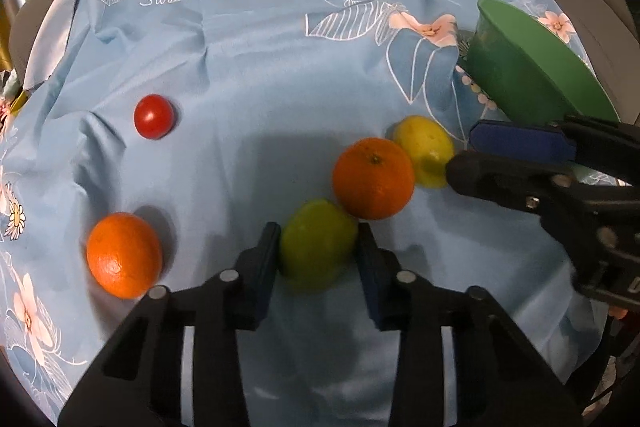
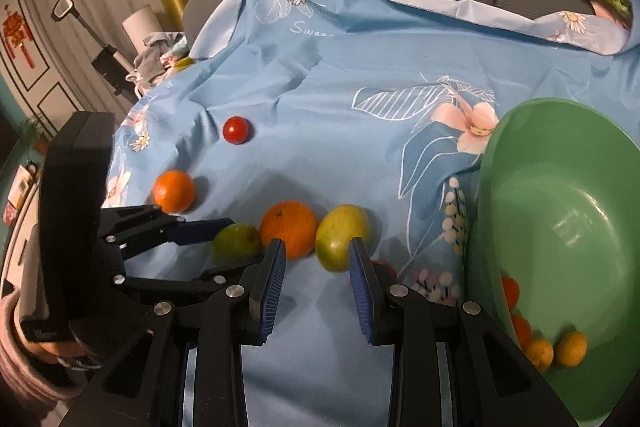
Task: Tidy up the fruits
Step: 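Grasp the green fruit with the left tool while the right tool grasps the yellow lemon, then lift the green fruit with the left tool while the right tool carries the lemon toward the bowl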
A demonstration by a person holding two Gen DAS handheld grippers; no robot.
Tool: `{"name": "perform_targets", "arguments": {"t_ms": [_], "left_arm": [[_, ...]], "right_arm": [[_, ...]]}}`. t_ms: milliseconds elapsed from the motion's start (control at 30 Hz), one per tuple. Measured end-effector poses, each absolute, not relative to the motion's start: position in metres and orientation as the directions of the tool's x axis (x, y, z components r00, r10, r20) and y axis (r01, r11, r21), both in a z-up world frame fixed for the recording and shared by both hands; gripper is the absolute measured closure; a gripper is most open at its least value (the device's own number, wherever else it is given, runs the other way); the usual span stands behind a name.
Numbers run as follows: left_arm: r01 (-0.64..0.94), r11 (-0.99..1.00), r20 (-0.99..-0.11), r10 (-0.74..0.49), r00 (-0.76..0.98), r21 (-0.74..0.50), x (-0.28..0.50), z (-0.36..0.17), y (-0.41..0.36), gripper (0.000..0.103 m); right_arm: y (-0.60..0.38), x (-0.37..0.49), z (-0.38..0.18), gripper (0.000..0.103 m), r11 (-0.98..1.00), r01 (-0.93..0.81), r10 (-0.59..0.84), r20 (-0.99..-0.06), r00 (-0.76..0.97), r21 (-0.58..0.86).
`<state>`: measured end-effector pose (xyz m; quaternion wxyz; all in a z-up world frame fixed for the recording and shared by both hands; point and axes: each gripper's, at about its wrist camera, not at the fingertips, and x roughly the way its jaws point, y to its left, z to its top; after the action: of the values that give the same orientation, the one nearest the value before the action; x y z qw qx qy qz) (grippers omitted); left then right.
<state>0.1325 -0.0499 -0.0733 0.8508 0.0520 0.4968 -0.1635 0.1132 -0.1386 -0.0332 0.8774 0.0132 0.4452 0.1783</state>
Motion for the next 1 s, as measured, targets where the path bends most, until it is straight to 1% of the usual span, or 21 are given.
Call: {"name": "perform_targets", "arguments": {"t_ms": [100, 333, 433, 600, 733, 1000], "left_arm": [[0.32, 0.941, -0.857, -0.253, 0.449, -0.11, 0.133, -0.072, -0.043, 0.066], [0.284, 0.945, -0.838, -0.285, 0.465, -0.164, 0.123, -0.061, -0.021, 0.066], [0.273, 0.945, -0.829, -0.295, 0.475, -0.18, 0.117, -0.056, -0.014, 0.066], [0.26, 0.943, -0.818, -0.313, 0.482, -0.208, 0.113, -0.052, -0.006, 0.066], [0.254, 0.939, -0.811, -0.331, 0.482, -0.232, 0.109, -0.051, -0.002, 0.066], [0.25, 0.936, -0.806, -0.343, 0.482, -0.249, 0.105, -0.048, 0.004, 0.066]], "right_arm": [[-0.136, 0.12, -0.036, 0.071, 0.94, -0.292, 0.314, -0.786, 0.532, 0.177], [-0.125, 0.133, -0.043, 0.071, 0.961, -0.267, 0.21, -0.82, 0.532, 0.073], [-0.126, 0.14, -0.046, 0.071, 0.966, -0.251, 0.192, -0.84, 0.507, 0.069], [-0.126, 0.152, -0.044, 0.07, 0.967, -0.241, 0.191, -0.86, 0.473, 0.083], [-0.129, 0.162, -0.047, 0.068, 0.959, -0.235, 0.244, -0.883, 0.402, 0.159], [-0.126, 0.155, -0.047, 0.068, 0.943, -0.3, 0.255, -0.896, 0.364, 0.147]]}}
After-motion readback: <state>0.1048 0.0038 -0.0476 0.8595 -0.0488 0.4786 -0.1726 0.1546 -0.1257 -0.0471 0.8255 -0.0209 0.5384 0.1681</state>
